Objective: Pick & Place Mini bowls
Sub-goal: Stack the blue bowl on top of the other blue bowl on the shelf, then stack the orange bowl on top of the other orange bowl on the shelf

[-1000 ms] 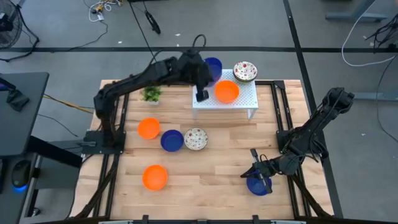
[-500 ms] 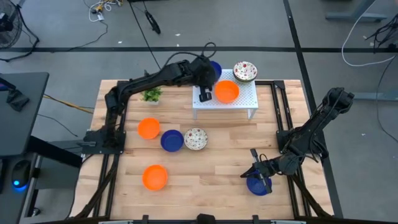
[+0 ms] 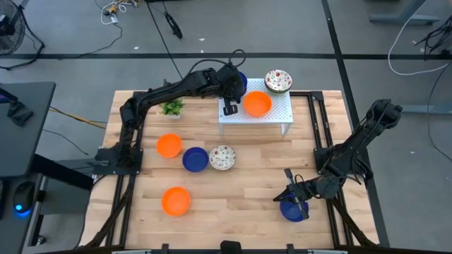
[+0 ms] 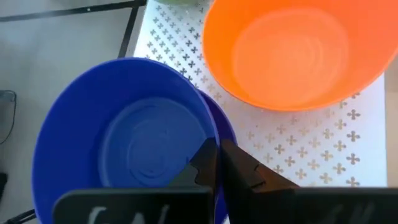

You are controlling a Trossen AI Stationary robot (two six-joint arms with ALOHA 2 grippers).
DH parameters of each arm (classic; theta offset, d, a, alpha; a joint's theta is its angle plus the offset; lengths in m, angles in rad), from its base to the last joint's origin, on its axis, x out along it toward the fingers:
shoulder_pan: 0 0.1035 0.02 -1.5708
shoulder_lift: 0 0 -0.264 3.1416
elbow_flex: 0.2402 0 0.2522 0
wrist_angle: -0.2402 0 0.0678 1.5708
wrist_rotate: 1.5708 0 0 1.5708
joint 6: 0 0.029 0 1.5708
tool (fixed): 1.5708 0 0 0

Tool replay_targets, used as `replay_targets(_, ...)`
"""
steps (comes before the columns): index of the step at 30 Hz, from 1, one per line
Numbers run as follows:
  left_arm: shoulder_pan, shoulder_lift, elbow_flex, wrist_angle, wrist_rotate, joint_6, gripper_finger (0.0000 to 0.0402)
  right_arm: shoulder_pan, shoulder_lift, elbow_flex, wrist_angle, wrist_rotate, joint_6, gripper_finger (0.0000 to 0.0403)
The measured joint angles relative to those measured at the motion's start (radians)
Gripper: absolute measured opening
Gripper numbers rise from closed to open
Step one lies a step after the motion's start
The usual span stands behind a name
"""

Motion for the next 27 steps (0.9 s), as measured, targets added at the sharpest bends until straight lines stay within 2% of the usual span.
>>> replay_targets(6, 0.001, 0.000, 0.000, 0.006, 0.001, 0.000, 0.0017, 0.000, 0.000, 0.000, -0.001, 0.000, 0.003, 0.0007)
replay_targets(22, 0.006, 0.000, 0.000, 0.006, -0.012, -0.027, 0.0100, 0.000, 0.000, 0.000, -0.001, 0.000, 0.003, 0.0007)
replay_targets(27, 0.000, -0.006, 0.001, 0.006, -0.009, -0.033, 0.0110, 0.000, 0.000, 0.000, -0.001, 0.000, 0.003, 0.0007)
